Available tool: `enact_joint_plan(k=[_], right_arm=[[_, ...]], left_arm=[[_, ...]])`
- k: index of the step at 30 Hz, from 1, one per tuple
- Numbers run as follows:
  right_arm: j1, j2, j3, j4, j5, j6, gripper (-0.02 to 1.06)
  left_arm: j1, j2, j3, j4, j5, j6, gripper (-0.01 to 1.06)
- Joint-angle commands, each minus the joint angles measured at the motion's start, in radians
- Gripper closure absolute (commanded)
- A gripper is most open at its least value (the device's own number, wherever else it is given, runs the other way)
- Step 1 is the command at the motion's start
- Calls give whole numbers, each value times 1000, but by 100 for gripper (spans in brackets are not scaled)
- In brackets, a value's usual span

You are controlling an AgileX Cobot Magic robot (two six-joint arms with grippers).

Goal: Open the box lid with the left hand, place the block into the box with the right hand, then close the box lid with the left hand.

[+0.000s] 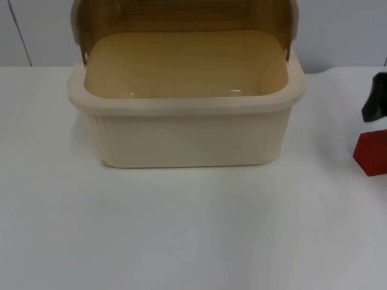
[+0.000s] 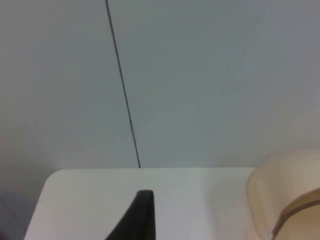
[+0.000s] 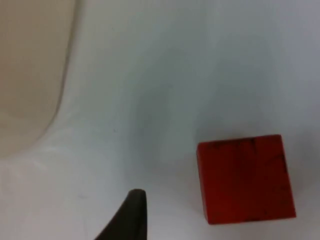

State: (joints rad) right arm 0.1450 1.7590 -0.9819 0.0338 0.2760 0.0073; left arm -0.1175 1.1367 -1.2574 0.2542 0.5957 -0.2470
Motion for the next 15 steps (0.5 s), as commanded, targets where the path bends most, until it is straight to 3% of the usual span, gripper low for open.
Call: enact_joint_plan(k=[1, 3, 15], right_arm=[[5, 28, 1, -9, -64, 4, -1], [5, 60, -5, -9, -98, 4, -1], [5, 203, -84, -34, -73, 0, -1]], left_arm=[[2, 2, -5, 17, -10, -3, 0], [2, 2, -5, 21, -8, -3, 0], [2, 2, -5, 41, -6, -3, 0]])
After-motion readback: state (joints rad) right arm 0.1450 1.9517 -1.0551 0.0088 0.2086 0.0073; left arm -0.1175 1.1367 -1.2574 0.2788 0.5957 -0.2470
